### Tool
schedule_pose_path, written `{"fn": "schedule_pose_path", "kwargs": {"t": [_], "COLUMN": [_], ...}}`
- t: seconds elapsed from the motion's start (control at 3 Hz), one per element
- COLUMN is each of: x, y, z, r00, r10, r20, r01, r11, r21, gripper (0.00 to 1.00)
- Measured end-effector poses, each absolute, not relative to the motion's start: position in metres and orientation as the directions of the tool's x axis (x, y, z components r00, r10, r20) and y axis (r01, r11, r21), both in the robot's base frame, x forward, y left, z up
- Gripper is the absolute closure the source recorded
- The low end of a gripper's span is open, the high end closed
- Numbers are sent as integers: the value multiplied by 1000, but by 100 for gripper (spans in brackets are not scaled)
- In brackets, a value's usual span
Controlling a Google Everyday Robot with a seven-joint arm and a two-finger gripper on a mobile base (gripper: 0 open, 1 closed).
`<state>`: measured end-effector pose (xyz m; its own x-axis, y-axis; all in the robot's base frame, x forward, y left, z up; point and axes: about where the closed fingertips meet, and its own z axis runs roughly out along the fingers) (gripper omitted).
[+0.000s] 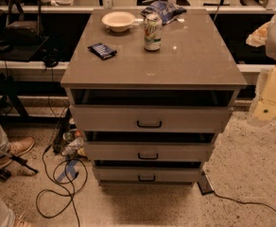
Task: Open middle drawer
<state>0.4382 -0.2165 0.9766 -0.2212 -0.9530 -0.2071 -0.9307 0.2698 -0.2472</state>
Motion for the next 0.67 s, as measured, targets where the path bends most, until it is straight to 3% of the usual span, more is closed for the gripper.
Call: {"fn": "schedule_pose_path", "kwargs": {"t": [0.67], "x": [442], "y": [-222], "z": [949], "r00": [-205], "r10": [-953], "r20": [-222], "r01": [-938], "r11": [256], "r21": [-235], "gripper": [0]}}
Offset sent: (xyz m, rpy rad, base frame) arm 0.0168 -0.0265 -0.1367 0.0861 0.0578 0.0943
